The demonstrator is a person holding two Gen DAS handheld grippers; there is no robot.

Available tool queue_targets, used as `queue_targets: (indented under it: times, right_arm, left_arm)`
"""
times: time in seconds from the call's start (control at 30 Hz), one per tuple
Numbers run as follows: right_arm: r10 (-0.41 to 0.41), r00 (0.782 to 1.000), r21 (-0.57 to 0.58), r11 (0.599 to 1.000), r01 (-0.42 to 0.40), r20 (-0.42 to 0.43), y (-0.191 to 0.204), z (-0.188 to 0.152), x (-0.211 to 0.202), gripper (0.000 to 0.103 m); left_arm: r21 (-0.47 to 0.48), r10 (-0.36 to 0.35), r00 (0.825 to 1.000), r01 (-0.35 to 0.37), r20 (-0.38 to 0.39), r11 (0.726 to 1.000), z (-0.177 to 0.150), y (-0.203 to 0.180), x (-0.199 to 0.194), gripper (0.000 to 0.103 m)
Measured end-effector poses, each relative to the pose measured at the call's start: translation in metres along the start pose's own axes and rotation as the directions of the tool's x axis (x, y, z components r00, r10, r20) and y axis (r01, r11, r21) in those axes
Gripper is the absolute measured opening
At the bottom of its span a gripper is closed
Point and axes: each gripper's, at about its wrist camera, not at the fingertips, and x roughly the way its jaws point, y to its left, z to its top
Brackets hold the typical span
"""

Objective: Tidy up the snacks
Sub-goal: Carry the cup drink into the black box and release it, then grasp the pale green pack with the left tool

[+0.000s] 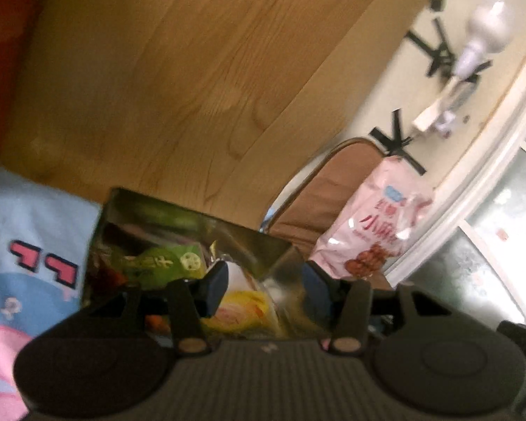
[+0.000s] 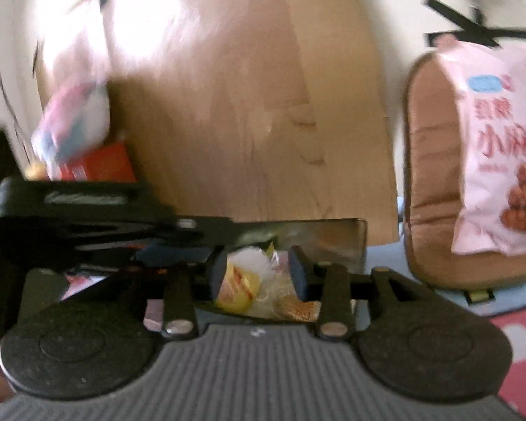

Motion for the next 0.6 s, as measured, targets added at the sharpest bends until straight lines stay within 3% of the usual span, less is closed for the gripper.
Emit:
queue_targets:
  times: [0.1, 0.2, 0.33, 0.43, 0.47, 0.53, 0.6]
  right_arm:
    - [0.018, 1.000, 0.073, 0.997, -0.017, -0.010, -0.015, -0.011, -0.027, 0.042]
    - [0.054, 0.995, 0.183, 0.982, -0.037, -0.089, -0.034, -0.033, -0.045, 0.041]
    - [0.073, 0.975, 0.260, 0.965, -0.016, -0.211, -0.044, -0.057, -0.039, 0.039]
    - [0.116, 0.952, 0.300, 0.953, -0.026, -0.285, -0.042, -0.067, -0.021, 0.040]
    - [0.129, 0.953, 0.312, 0.949, -0.039, -0.273, -0.038, -0.069, -0.017, 0.039]
    - [0.182, 0.935, 0.324, 0.943, -0.077, -0.305, -0.028, -0.069, -0.010, 0.029]
    - [0.163, 0.934, 0.265, 0.961, -0.077, -0.319, -0.006, -0.066, -0.008, 0.029]
  left_arm:
    - [0.046, -0.033, 0.999, 0.034, -0.011, 0.998, -0.017, -0.009, -0.031, 0.048]
    - [0.054, -0.032, 0.997, 0.035, -0.064, 0.998, -0.046, -0.009, -0.044, 0.048]
    - [-0.063, -0.008, 0.989, -0.002, -0.151, 0.998, -0.077, 0.013, -0.033, 0.049]
    - [-0.184, -0.054, 0.974, 0.014, -0.219, 0.983, -0.092, 0.032, -0.014, 0.054]
    - [-0.197, -0.043, 0.971, -0.005, -0.236, 0.980, -0.097, 0.036, -0.008, 0.048]
    - [-0.195, -0.035, 0.975, -0.009, -0.219, 0.981, -0.100, 0.036, -0.009, 0.040]
    - [-0.201, -0.014, 0.975, -0.031, -0.221, 0.979, -0.100, 0.039, -0.018, 0.039]
